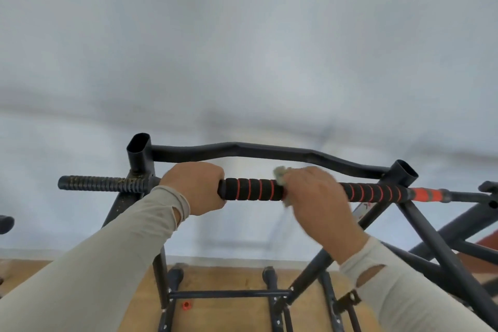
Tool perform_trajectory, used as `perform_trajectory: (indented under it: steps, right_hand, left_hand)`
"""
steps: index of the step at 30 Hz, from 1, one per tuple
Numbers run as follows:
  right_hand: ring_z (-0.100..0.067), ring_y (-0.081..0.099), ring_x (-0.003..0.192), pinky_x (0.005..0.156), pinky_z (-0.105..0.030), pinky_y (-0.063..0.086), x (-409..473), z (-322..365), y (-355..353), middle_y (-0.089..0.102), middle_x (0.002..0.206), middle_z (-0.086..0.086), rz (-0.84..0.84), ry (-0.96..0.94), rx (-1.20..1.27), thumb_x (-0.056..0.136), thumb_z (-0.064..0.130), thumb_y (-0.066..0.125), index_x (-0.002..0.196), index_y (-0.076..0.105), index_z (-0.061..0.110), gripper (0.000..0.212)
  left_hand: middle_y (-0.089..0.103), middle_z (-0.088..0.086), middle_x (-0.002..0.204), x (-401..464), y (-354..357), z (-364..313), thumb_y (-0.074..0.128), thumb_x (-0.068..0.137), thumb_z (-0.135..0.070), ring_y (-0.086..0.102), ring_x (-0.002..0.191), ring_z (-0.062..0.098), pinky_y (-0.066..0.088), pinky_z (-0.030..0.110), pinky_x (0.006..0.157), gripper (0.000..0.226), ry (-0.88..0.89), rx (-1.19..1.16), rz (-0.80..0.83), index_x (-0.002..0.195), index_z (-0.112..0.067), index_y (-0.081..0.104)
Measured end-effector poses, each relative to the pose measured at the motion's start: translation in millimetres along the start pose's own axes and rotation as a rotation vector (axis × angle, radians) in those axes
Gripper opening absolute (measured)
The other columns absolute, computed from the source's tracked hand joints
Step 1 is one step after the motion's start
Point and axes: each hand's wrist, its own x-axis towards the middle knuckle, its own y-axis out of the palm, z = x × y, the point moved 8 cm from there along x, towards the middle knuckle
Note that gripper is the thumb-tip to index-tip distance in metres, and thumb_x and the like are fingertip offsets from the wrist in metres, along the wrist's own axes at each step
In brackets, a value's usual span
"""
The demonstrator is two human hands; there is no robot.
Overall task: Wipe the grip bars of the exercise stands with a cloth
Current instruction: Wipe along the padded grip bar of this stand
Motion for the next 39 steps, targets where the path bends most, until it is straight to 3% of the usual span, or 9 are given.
perform_trajectory:
  steps: [4, 9, 14, 17, 23, 28, 32, 35, 39]
  right_hand:
    - [-0.017, 0.053, 0.07, 0.072, -0.034, 0.049, -0.6, -30.2, -4.4, 0.062, 0.073, 0.009, 0.204, 0.215, -0.216, 0.086, 0.02, 0.069, 0.094, 0.066, 0.028, 0.012]
    - [-0.02, 0.051, 0.072, 0.066, -0.033, 0.042, 23.6, 49.4, 12.9, 0.05, 0.07, 0.006, 0.13, 0.264, 0.016, 0.084, 0.008, 0.056, 0.08, 0.052, 0.025, 0.017]
    - [-0.02, 0.066, 0.096, 0.095, -0.037, 0.053, 14.0, 84.7, 15.6, 0.073, 0.099, 0.001, -0.038, 0.063, 0.243, 0.095, 0.019, 0.055, 0.109, 0.068, 0.019, 0.019]
    - [-0.017, 0.061, 0.087, 0.086, -0.037, 0.053, 6.9, 39.3, -1.2, 0.069, 0.091, 0.007, 0.07, 0.018, 0.09, 0.096, 0.025, 0.05, 0.105, 0.065, 0.024, 0.017]
    - [-0.017, 0.059, 0.08, 0.071, -0.032, 0.044, 13.5, -62.2, -12.7, 0.058, 0.082, 0.009, 0.471, 0.314, -0.159, 0.099, 0.026, 0.057, 0.097, 0.051, 0.024, 0.007]
    - [-0.026, 0.061, 0.086, 0.07, -0.034, 0.04, 39.5, 30.0, 14.5, 0.063, 0.094, 0.0, 0.376, 0.158, -0.062, 0.093, 0.017, 0.053, 0.102, 0.056, 0.019, 0.01]
    - [-0.018, 0.055, 0.082, 0.081, -0.034, 0.051, 41.3, 86.2, 17.8, 0.061, 0.087, 0.001, 0.271, 0.082, 0.159, 0.094, 0.019, 0.063, 0.105, 0.056, 0.023, 0.013]
    - [-0.017, 0.057, 0.08, 0.077, -0.035, 0.053, 32.0, 57.2, 7.6, 0.059, 0.082, 0.007, 0.284, 0.022, 0.247, 0.105, 0.026, 0.051, 0.091, 0.051, 0.031, 0.015]
    - [-0.013, 0.058, 0.077, 0.076, -0.032, 0.052, 20.7, -16.9, -6.6, 0.061, 0.079, 0.011, 0.39, 0.081, -0.071, 0.101, 0.032, 0.056, 0.089, 0.052, 0.033, 0.013]
  left_hand:
    - [0.062, -0.008, 0.071, 0.5, 0.5, -2.5, 0.057, 0.085, -0.042, 0.06, 0.063, 0.012, 0.048, 0.028, 0.061, 0.015, 0.002, 0.02, 0.001, 0.078, -0.029, 0.053]
    - [0.061, -0.008, 0.07, -0.2, -0.9, -3.0, 0.056, 0.084, -0.04, 0.06, 0.063, 0.012, 0.049, 0.029, 0.061, 0.013, -0.007, 0.039, -0.008, 0.078, -0.028, 0.055]
    - [0.061, -0.008, 0.068, 0.7, -2.1, -6.4, 0.051, 0.088, -0.041, 0.06, 0.062, 0.011, 0.051, 0.028, 0.063, 0.019, 0.0, 0.09, -0.032, 0.075, -0.028, 0.053]
    - [0.063, -0.009, 0.072, 0.6, 0.8, -5.2, 0.054, 0.088, -0.044, 0.063, 0.066, 0.011, 0.057, 0.03, 0.071, 0.015, 0.023, 0.063, -0.002, 0.082, -0.03, 0.055]
    - [0.064, -0.009, 0.075, 1.1, 2.5, -2.6, 0.054, 0.085, -0.043, 0.061, 0.067, 0.012, 0.051, 0.029, 0.064, 0.014, 0.009, 0.05, 0.006, 0.084, -0.029, 0.057]
    - [0.063, -0.008, 0.074, -0.5, 0.1, -4.0, 0.055, 0.086, -0.041, 0.059, 0.065, 0.011, 0.045, 0.027, 0.06, 0.012, -0.008, 0.062, 0.012, 0.082, -0.029, 0.056]
    - [0.062, -0.007, 0.068, -0.9, -2.9, -5.9, 0.052, 0.087, -0.038, 0.059, 0.06, 0.012, 0.046, 0.027, 0.058, 0.016, -0.036, 0.09, -0.013, 0.075, -0.027, 0.056]
    - [0.06, -0.008, 0.072, -1.9, -2.3, -8.7, 0.054, 0.089, -0.039, 0.056, 0.061, 0.01, 0.046, 0.027, 0.062, 0.014, -0.006, 0.08, 0.012, 0.08, -0.029, 0.052]
    - [0.062, -0.008, 0.074, -2.2, -2.1, -7.1, 0.056, 0.088, -0.04, 0.056, 0.061, 0.01, 0.045, 0.027, 0.062, 0.01, 0.002, 0.059, 0.01, 0.084, -0.031, 0.054]
